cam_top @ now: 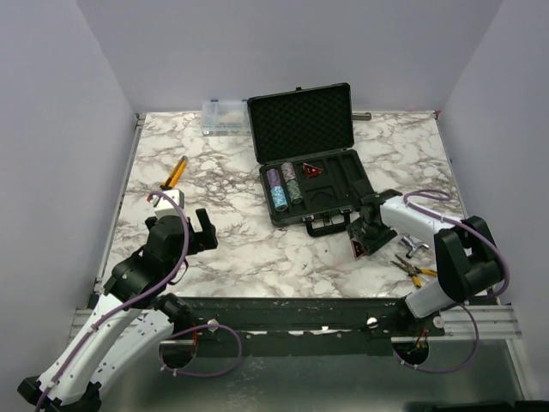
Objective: Pack up texas hold em set
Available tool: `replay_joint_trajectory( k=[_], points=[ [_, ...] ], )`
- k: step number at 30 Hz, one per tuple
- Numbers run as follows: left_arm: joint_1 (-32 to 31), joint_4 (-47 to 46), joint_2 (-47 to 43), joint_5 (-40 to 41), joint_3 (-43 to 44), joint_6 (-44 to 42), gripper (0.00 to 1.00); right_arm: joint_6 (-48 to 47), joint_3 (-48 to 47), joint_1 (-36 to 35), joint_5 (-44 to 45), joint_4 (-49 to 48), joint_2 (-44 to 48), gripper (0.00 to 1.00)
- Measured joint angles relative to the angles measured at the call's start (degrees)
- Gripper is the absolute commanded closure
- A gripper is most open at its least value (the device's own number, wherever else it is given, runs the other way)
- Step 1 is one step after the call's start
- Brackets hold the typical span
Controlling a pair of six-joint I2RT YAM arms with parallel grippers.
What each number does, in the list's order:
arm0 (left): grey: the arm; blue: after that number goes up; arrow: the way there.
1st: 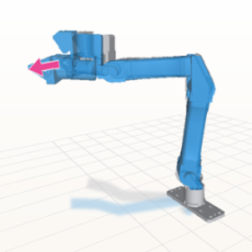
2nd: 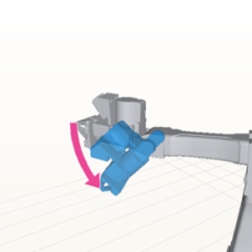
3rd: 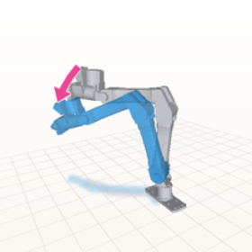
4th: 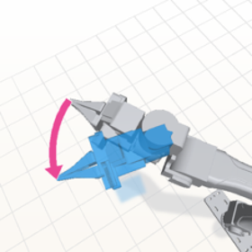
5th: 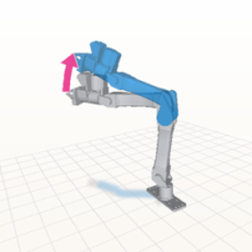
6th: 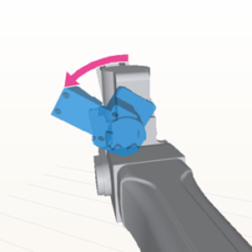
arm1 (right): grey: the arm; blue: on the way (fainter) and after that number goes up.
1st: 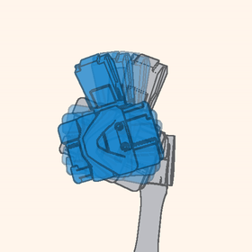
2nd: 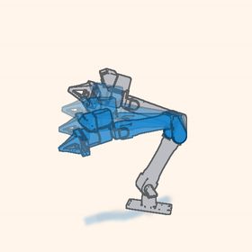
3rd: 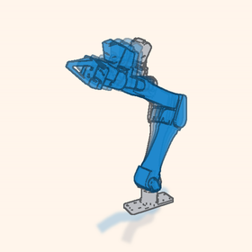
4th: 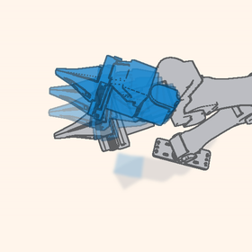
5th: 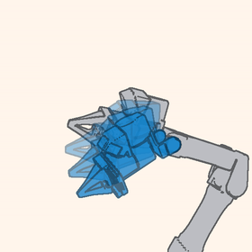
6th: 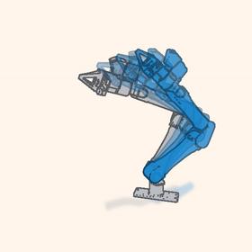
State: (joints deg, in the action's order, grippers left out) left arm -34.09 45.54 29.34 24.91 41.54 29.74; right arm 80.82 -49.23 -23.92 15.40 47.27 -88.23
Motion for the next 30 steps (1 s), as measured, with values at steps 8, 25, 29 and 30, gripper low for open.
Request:
replay_joint_trajectory(
  k=[8, 25, 29, 30],
  points=[
    [0.0, 0.0, -0.09, 0.02, 0.0, 0.0, 0.02, -1.92, -0.02, 0.0, 1.38, 2.14, 4.31, 0.59],
    [0.0, 0.0, -0.09, 0.02, 0.0, 0.02, 0.02, -5.03, -4.74, 0.0, 5.92, 7.54, 11.74, 0.99],
    [0.0, 0.0, -0.2, 0.02, 0.0, 0.02, 0.02, -6.36, -7.89, 0.0, 7.76, 8.87, 11.74, 0.99],
    [0.0, 0.0, -0.26, 0.02, 0.0, 0.02, 0.02, -6.78, -8.85, 0.0, 8.22, 9.18, 11.74, 0.99]
  ],
)
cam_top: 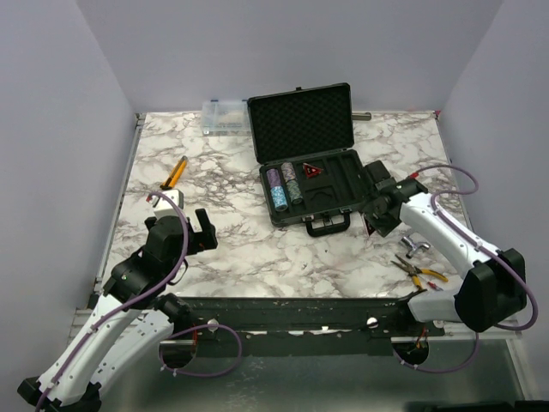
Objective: Pack up texas hold em set
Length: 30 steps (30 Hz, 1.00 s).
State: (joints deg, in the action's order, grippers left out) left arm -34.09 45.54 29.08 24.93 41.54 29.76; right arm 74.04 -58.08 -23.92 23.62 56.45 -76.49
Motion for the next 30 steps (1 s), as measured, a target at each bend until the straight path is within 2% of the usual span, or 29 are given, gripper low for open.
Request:
replay_joint_trajectory(
  k=[12, 18, 30],
  points=[
    [0.0, 0.0, -0.76, 0.0, 0.0, 0.0, 0.02, -5.95, -14.91, 0.0, 6.01, 0.52, -4.22, 1.0],
    [0.0, 0.0, -0.81, 0.0, 0.0, 0.0, 0.02, -11.65, -19.96, 0.0, 6.43, -2.45, -7.56, 0.99],
    [0.0, 0.0, -2.34, 0.66, 0.0, 0.02, 0.02, -25.14, -29.57, 0.0, -3.02, -7.56, -19.89, 0.99]
  ],
)
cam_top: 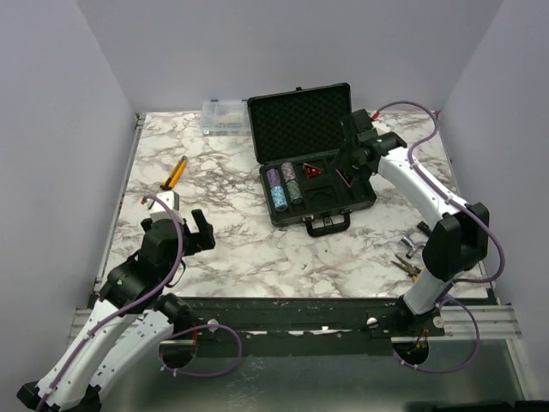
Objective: Pack up texas hold em set
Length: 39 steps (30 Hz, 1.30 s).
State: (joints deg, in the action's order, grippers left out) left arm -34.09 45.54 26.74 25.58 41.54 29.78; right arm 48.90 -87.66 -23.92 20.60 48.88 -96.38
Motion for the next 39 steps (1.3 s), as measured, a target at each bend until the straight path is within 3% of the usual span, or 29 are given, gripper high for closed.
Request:
replay_joint_trajectory(
  k=[11, 20, 39],
  points=[
    [0.0, 0.0, -0.5, 0.85, -0.02, 0.22, 0.02, -14.43, -5.95, 0.0, -13.86, -2.69, -8.81, 0.99],
    [0.0, 0.0, -0.5, 0.92, -0.04, 0.22, 0.02, -19.87, -7.21, -0.02, -22.05, -2.51, -14.29, 0.99],
    [0.0, 0.0, -1.09, 1.53, -0.11, 0.39, 0.02, -29.7, -2.58, -2.29, -25.0, -3.72, -15.45, 0.99]
  ],
)
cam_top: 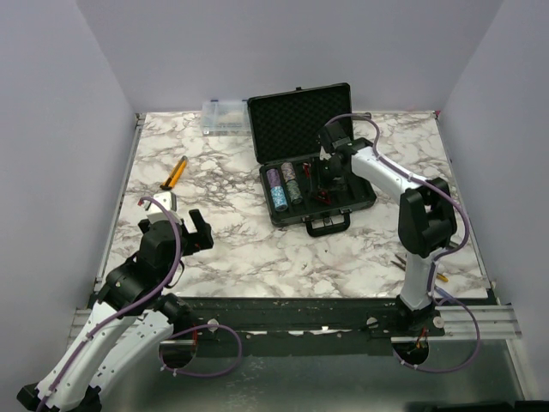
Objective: Pack up texas hold em set
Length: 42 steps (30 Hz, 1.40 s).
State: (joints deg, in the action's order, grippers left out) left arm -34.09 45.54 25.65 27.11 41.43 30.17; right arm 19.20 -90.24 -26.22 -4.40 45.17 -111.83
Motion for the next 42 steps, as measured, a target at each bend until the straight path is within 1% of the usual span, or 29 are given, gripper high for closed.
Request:
replay_joint_trajectory(
  k=[9, 23, 29, 42],
  points=[
    [0.0, 0.0, -0.33, 0.37, 0.0, 0.04, 0.02, -0.04, 1.6, -0.31, 0.31, -2.29, -0.17, 0.99],
    [0.0, 0.02, -0.66, 0.39, 0.0, 0.15, 0.02, 2.86, 1.7, -0.5, 4.02, -2.82, -0.15, 0.99],
    [0.0, 0.0, -0.85, 0.42, -0.02, 0.48, 0.02, 4.2, 3.32, -0.61, 5.11, -4.46, 0.72, 0.99],
    [0.0, 0.0, -0.11, 0.39, -0.07, 0.5, 0.02, 7.23, 2.32, -0.76, 6.23, -3.98, 0.04, 0.99]
  ],
)
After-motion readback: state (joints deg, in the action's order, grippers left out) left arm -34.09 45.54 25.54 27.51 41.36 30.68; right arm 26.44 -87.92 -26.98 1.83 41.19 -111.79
